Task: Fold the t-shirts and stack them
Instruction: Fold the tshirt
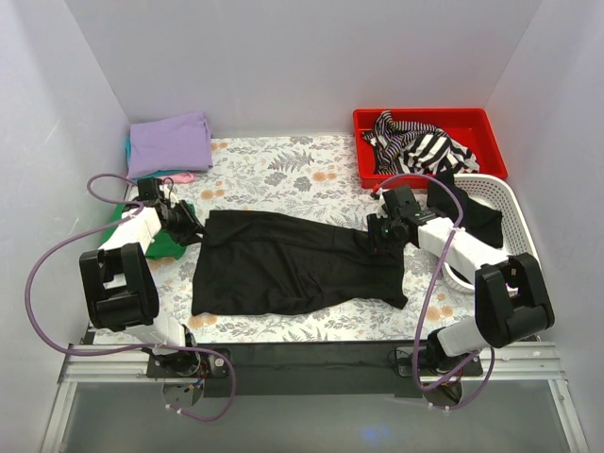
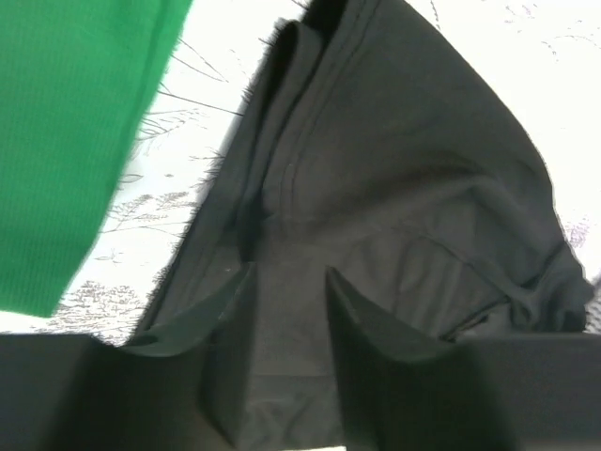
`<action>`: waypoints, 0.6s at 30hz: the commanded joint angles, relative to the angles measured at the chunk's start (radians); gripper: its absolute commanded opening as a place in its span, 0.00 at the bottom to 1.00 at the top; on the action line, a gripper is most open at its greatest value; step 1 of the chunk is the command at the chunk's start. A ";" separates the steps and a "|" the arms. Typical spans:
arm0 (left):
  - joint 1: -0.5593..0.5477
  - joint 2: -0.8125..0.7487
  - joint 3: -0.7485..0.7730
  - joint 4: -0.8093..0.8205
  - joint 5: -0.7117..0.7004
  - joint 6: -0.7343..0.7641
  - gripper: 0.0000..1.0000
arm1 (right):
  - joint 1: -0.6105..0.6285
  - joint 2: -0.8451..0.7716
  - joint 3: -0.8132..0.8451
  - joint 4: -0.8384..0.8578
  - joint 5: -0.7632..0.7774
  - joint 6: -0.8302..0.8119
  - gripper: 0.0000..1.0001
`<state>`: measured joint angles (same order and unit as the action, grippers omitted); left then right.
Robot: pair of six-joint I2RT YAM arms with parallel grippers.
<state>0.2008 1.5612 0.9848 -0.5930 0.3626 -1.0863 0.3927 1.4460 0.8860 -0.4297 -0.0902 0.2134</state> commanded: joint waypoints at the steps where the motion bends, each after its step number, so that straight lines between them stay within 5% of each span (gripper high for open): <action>1: 0.005 -0.072 0.020 0.007 -0.068 0.009 0.35 | 0.008 -0.050 0.004 -0.015 0.124 0.027 0.49; 4: 0.005 -0.093 0.055 0.022 -0.054 -0.004 0.48 | 0.008 -0.093 0.045 0.011 0.199 0.012 0.60; 18: -0.099 0.016 0.184 0.090 0.174 -0.047 0.43 | 0.006 0.140 0.180 0.046 0.222 -0.006 0.58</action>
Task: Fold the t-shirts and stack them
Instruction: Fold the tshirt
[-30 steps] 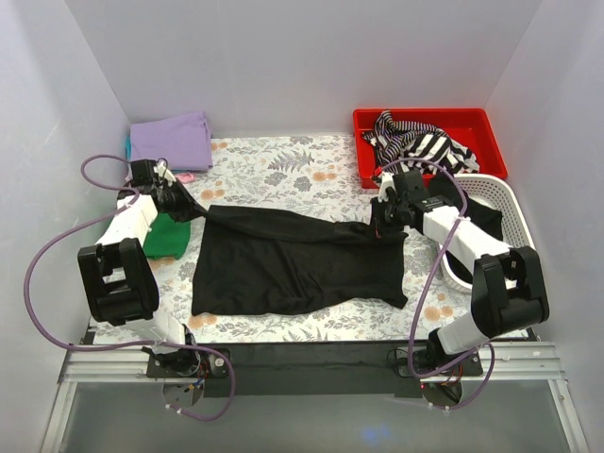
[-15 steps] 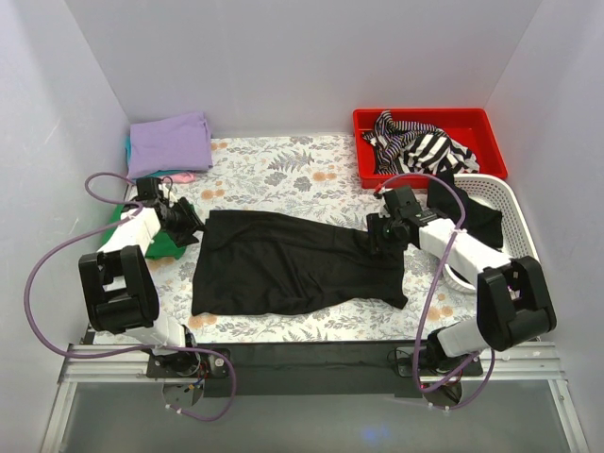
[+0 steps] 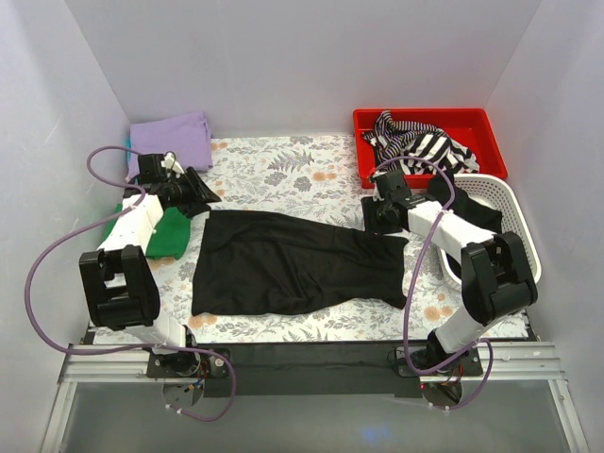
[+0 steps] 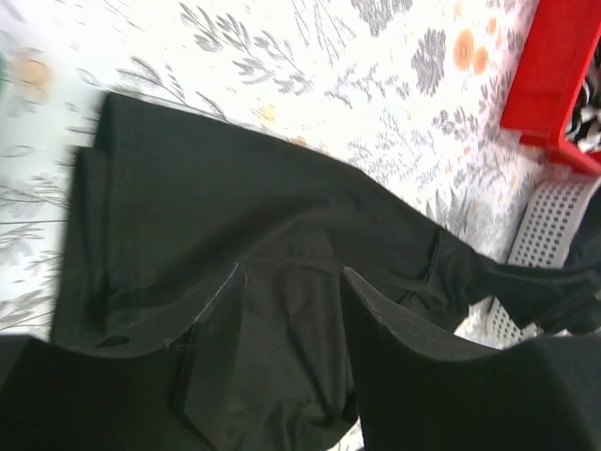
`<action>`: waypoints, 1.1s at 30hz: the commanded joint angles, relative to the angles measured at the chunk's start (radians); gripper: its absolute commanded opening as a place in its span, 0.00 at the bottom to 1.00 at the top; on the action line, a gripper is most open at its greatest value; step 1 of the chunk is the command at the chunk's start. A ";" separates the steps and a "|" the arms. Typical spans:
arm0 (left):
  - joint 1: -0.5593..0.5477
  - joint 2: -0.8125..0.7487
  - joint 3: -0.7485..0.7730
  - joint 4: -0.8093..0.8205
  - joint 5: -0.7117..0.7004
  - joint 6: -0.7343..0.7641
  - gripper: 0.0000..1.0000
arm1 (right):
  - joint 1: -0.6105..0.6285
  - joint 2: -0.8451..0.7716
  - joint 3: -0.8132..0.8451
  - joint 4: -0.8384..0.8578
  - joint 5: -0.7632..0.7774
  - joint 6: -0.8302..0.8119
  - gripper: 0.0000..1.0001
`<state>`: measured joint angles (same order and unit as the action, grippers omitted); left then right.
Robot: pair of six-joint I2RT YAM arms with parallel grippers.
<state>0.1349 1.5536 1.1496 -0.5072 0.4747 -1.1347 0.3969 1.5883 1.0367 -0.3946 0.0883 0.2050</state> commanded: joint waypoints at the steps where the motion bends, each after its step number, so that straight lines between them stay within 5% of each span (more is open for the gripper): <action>1: -0.043 0.029 0.016 0.004 0.065 0.001 0.43 | 0.002 -0.005 0.025 0.010 0.047 0.007 0.57; 11: -0.112 0.074 0.010 0.010 0.076 -0.002 0.39 | -0.024 -0.076 -0.041 -0.018 0.062 0.069 0.56; 33: -0.121 0.115 0.006 0.010 0.084 0.007 0.37 | -0.147 -0.082 -0.161 0.160 -0.331 0.105 0.49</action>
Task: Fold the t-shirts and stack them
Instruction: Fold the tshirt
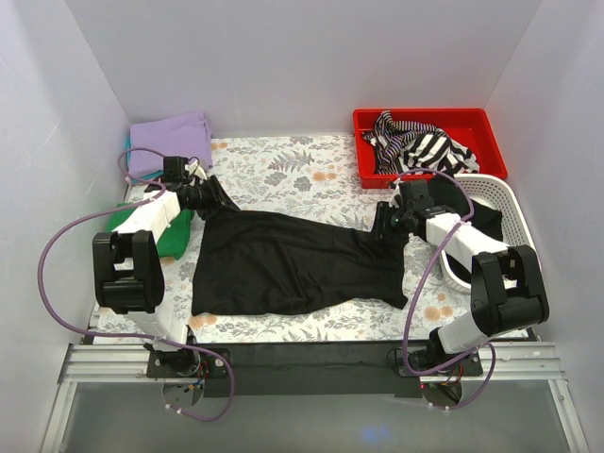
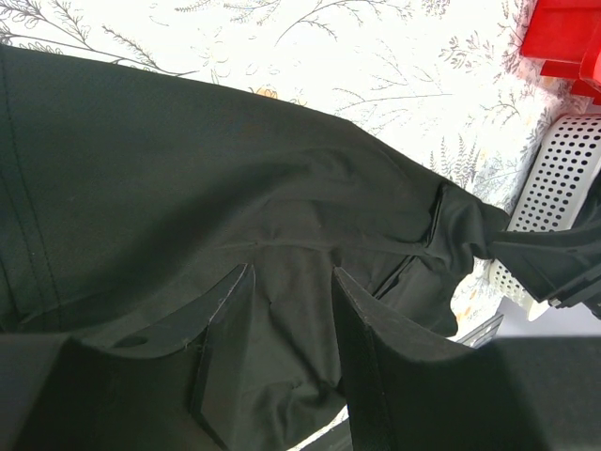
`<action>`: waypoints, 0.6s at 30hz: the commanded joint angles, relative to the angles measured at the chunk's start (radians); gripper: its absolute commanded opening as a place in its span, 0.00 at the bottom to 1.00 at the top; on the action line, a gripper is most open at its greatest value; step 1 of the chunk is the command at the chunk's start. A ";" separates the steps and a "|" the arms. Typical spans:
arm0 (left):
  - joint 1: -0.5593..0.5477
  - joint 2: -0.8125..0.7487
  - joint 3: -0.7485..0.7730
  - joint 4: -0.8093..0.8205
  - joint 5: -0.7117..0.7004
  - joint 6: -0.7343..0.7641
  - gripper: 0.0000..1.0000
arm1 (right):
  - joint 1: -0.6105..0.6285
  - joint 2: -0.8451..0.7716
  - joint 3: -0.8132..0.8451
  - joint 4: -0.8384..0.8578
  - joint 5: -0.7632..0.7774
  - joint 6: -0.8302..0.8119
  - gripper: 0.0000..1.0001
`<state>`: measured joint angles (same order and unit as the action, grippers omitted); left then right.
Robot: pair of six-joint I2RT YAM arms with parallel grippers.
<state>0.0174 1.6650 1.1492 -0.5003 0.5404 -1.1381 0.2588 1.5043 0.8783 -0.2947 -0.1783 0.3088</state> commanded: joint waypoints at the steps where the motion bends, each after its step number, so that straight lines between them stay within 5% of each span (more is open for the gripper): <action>1: -0.004 0.003 0.003 0.003 0.018 0.012 0.37 | -0.009 0.004 -0.005 0.065 -0.069 -0.002 0.47; 6: -0.004 0.009 0.004 0.003 0.016 0.015 0.37 | -0.015 0.010 -0.006 0.077 -0.105 -0.007 0.23; 7: -0.004 0.010 0.003 0.003 0.016 0.014 0.37 | -0.015 0.004 -0.006 0.087 -0.116 -0.014 0.04; 8: -0.004 0.013 0.003 0.003 0.018 0.015 0.37 | -0.015 -0.001 -0.010 0.095 -0.150 -0.036 0.01; 18: -0.004 0.018 -0.009 0.006 0.013 0.026 0.36 | -0.012 -0.226 -0.114 0.057 -0.400 -0.223 0.01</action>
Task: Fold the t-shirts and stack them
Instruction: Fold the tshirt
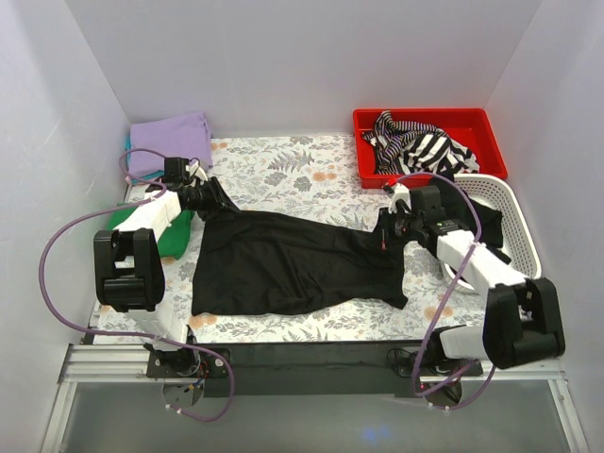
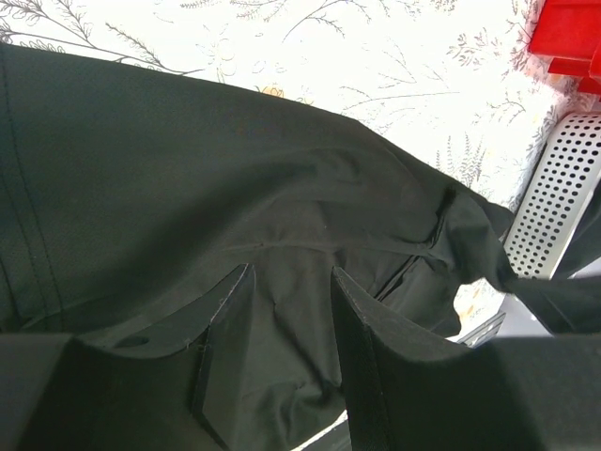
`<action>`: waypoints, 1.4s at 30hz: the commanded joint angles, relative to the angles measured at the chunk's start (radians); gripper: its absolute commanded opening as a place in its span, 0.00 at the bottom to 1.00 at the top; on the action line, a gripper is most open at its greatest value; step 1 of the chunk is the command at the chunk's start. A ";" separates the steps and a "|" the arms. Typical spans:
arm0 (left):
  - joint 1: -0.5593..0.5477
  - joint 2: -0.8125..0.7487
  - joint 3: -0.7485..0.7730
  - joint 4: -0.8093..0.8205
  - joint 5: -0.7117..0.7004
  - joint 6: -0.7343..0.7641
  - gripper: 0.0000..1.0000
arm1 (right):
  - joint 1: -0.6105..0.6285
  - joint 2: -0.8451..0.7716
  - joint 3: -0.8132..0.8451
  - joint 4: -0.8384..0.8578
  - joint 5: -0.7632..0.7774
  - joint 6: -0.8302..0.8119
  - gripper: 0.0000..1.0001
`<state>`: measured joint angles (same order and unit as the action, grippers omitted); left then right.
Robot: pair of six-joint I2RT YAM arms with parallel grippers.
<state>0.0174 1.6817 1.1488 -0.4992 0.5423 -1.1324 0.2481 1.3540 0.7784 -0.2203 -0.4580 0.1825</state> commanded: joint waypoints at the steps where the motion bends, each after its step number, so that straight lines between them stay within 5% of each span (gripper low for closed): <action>1: -0.004 0.006 -0.011 0.005 0.011 0.022 0.36 | 0.000 -0.111 -0.030 -0.036 -0.125 -0.107 0.02; 4: -0.004 0.012 -0.018 0.011 0.010 0.023 0.36 | 0.014 -0.160 -0.066 -0.086 -0.122 -0.106 0.08; 15: -0.002 0.023 -0.024 0.017 0.013 0.028 0.36 | 0.125 -0.158 -0.171 -0.165 -0.197 0.009 0.03; 20: -0.004 0.023 -0.034 0.021 0.013 0.031 0.36 | 0.131 -0.211 -0.194 -0.254 -0.011 0.093 0.01; 25: -0.004 0.042 -0.038 0.025 0.024 0.039 0.36 | 0.132 -0.288 -0.165 -0.255 0.238 0.208 0.43; 31: -0.004 0.039 -0.041 0.024 0.025 0.039 0.36 | 0.132 -0.296 -0.121 -0.113 0.286 0.230 0.58; 37: -0.039 0.035 0.012 0.045 0.117 0.030 0.36 | 0.132 -0.110 -0.008 -0.101 0.527 0.218 0.56; 42: -0.048 0.107 0.051 0.051 0.116 0.014 0.33 | 0.125 0.086 0.091 -0.089 0.466 0.192 0.49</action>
<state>-0.0284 1.7592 1.1660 -0.4629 0.6308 -1.1152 0.3748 1.3540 0.7837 -0.3355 -0.0029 0.3889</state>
